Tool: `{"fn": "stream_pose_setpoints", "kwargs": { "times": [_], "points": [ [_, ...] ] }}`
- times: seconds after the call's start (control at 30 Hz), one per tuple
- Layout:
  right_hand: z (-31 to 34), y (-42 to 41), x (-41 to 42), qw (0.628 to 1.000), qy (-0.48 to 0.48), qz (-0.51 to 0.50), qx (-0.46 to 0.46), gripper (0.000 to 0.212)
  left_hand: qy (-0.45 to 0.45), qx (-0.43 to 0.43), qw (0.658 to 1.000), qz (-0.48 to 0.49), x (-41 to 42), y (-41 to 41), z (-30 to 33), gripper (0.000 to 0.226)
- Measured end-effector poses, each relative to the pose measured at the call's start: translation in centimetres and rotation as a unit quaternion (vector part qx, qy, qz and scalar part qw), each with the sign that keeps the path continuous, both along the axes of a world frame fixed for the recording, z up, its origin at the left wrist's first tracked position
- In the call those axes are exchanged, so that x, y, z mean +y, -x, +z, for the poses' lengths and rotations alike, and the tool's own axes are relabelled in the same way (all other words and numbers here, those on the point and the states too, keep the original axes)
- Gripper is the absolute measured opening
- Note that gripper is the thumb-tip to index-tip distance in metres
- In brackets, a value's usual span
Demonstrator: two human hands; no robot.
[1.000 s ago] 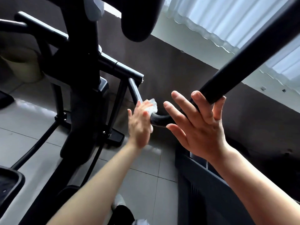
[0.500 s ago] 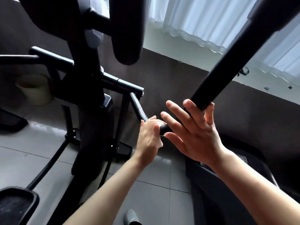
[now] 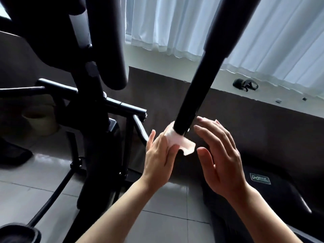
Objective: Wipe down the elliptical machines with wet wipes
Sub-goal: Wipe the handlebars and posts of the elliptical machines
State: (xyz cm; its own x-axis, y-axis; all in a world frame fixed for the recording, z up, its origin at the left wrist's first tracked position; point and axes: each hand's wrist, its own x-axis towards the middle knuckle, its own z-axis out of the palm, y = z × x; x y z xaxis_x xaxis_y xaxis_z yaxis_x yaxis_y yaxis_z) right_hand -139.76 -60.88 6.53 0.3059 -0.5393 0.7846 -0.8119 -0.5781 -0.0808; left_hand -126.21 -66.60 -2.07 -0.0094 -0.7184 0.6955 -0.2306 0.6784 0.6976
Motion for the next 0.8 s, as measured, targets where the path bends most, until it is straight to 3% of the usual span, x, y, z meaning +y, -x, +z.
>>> {"fn": "stream_pose_setpoints", "kwargs": {
  "times": [0.1,0.2,0.4,0.6,0.8],
  "points": [
    [-1.1,0.3,0.4,0.999,-0.032,-0.012,-0.007,0.036,-0.046,-0.050,0.997,0.048,-0.7,-0.3,-4.2,0.013],
    [-1.4,0.4,0.6,0.999,-0.043,-0.020,-0.023,0.035,-0.051,-0.059,0.995,0.065,-0.3,0.1,-4.0,0.020],
    [0.4,-0.4,-0.2,0.994,-0.018,-0.035,-0.099,0.035,0.081,-0.020,0.987,0.135,-0.4,1.8,7.1,0.030],
    [3.4,-0.7,-1.0,0.976,0.044,-0.050,-0.205,0.037,0.082,-0.060,0.984,0.145,-1.6,2.0,16.0,0.044],
    [3.5,-1.1,-0.7,0.969,0.037,-0.075,-0.231,0.039,0.144,-0.141,0.958,0.204,-1.4,0.8,8.4,0.040]
  ]
}}
